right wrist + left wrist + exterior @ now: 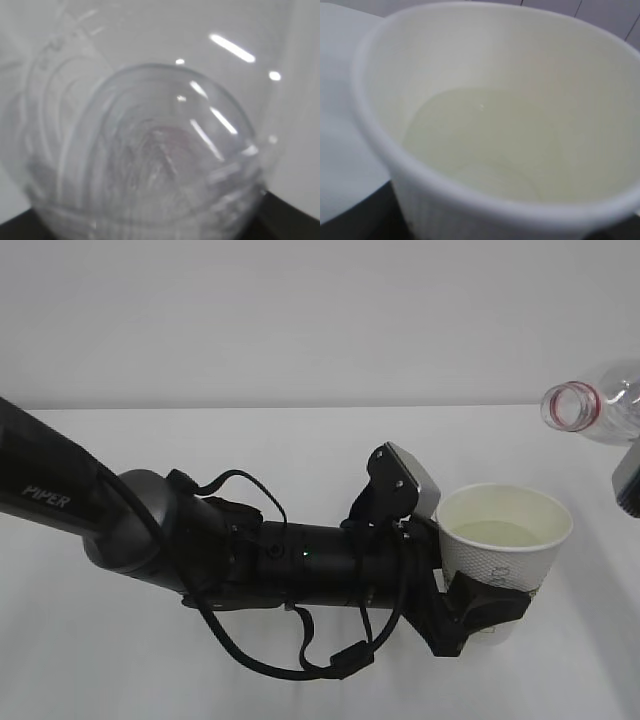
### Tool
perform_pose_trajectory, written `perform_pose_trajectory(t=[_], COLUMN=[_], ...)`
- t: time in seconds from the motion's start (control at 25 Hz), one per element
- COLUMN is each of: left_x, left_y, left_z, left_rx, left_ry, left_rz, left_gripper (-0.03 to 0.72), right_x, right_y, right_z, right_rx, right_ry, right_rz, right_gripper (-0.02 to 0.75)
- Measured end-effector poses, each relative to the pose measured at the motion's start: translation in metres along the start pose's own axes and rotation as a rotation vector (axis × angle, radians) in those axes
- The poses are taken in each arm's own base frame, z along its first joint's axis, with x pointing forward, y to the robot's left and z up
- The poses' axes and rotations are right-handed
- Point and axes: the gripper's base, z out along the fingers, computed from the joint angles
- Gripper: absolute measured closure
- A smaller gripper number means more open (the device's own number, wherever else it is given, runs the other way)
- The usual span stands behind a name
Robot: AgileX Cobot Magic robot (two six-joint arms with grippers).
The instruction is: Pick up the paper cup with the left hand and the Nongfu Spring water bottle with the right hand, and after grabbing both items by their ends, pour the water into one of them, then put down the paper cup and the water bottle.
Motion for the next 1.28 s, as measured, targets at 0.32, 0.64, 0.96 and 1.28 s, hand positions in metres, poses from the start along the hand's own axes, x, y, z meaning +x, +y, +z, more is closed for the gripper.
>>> perform_pose_trajectory(t=[0.32, 0.64, 0.96, 1.28], left_x=[0.0001, 0.0002, 0.0004, 0.0005], left_y=[0.0001, 0.0002, 0.0003, 0.0004], left_z=[0.0000, 0.0000, 0.0000, 0.0000], left_rx=[-0.001, -0.002, -0.003, -0.004], left_ry=[0.001, 0.003, 0.004, 0.006], left_rz=[0.000, 0.000, 0.000, 0.000], left_gripper=[0.179, 0.179, 0.179, 0.179], right_x=[0.0000, 0.0000, -0.0001, -0.0001], right_y=[0.0000, 0.0000, 0.0000, 0.0000], right_z=[0.0000, 0.0000, 0.0000, 0.0000], right_rx=[0.000, 0.000, -0.001, -0.001], right_ry=[0.000, 0.000, -0.001, -0.001], right_rz=[0.084, 0.128, 0.347, 0.530], right_gripper=[0.276, 0.277, 0.277, 0.277])
